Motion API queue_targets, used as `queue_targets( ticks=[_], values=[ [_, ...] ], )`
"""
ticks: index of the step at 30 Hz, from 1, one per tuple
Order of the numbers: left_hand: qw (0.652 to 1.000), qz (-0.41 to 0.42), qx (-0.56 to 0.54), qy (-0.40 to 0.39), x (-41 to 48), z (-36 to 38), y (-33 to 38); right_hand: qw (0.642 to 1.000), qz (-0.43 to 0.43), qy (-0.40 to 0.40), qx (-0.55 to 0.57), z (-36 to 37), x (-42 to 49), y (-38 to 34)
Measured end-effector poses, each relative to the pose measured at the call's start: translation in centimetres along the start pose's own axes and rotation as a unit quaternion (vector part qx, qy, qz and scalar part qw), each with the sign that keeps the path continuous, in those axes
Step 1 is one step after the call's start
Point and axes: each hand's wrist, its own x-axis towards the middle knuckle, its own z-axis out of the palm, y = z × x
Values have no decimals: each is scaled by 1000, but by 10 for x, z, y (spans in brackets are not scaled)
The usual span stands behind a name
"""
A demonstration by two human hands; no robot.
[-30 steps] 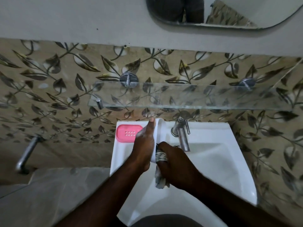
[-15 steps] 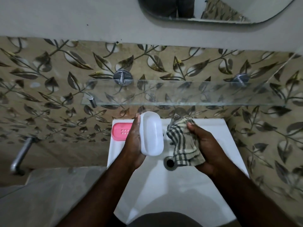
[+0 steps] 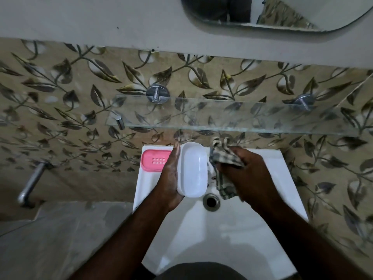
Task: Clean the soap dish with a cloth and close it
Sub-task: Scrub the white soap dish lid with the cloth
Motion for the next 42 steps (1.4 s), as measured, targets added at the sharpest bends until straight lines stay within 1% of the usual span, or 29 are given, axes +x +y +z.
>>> queue_targets(
  ticks=[1, 2, 3, 4, 5, 7, 9, 11, 13, 14, 17, 19, 21, 22, 25, 27, 28, 30, 31, 32, 33, 34, 35, 37, 38, 39, 40, 41, 42],
  values=[
    [1000, 1, 19, 1, -1, 5, 0, 992, -77, -6, -97, 4, 2, 0],
    [999, 6, 37, -2, -2, 10, 0, 968, -159, -14, -196, 10, 4, 1],
    [999, 12, 51, -5, -2, 15, 0, 934, -220, -24, -282, 16, 7, 4],
    [998, 22, 57, 2, -1, 18, -1, 903, -251, -35, -347, 22, 10, 9],
    [998, 32, 58, 18, 0, 19, -1, 884, -258, -43, -388, 26, 11, 13],
    [995, 43, 69, 54, -1, 20, 0, 874, -232, -51, -423, 35, 12, 14],
    [991, 56, 89, 83, -2, 20, 0, 893, -192, -57, -403, 42, 7, 12],
    [988, 60, 102, 104, -2, 15, 0, 928, -156, -88, -326, 47, -7, 9],
    [984, 68, 118, 111, -3, 11, 1, 964, -48, -156, -211, 50, -21, 6],
    [983, 70, 134, 105, -2, 8, 2, 969, -3, -184, -163, 51, -28, 8],
    [980, 77, 164, 86, -4, 10, 1, 979, 55, -162, -111, 49, -24, 8],
    [983, 77, 142, 81, -4, 14, 0, 978, 131, -163, 14, 47, -18, 3],
    [989, 60, 113, 77, -4, 20, 2, 955, 188, -160, 164, 47, -11, -1],
    [990, 54, 105, 72, -4, 23, 3, 943, 199, -143, 227, 46, -7, -5],
    [992, 59, 98, 47, -2, 29, 1, 924, 174, -51, 336, 43, 5, -15],
    [995, 41, 93, 16, -4, 32, -5, 915, 195, -52, 349, 44, 6, -22],
    [995, 39, 88, 6, -4, 31, -6, 930, 183, -66, 312, 46, 2, -24],
    [996, 54, 71, 29, -4, 29, 0, 975, 123, -68, 171, 48, -11, -25],
    [994, 65, 74, 46, -6, 28, 6, 986, 93, -92, 102, 47, -18, -23],
    [991, 75, 87, 61, -4, 25, 10, 986, 85, -129, 54, 46, -24, -21],
    [990, 76, 97, 73, -5, 26, 13, 981, 95, -164, 40, 43, -25, -19],
    [988, 72, 106, 80, -5, 26, 12, 974, 116, -185, 55, 40, -22, -20],
    [990, 56, 105, 81, -7, 29, 11, 971, 132, -181, 80, 38, -16, -22],
    [993, 36, 90, 66, -10, 37, 5, 970, 151, -98, 161, 35, 3, -24],
    [994, 42, 82, 56, -9, 39, 3, 963, 157, -56, 213, 36, 12, -29],
    [995, 44, 77, 43, -10, 43, 4, 955, 152, -36, 253, 38, 16, -32],
    [994, 55, 82, 40, -10, 44, 9, 956, 134, -36, 258, 40, 15, -35],
    [993, 69, 83, 43, -11, 44, 15, 965, 111, -56, 229, 42, 8, -36],
    [991, 89, 87, 56, -10, 40, 22, 973, 96, -97, 187, 43, -3, -36]
  ],
)
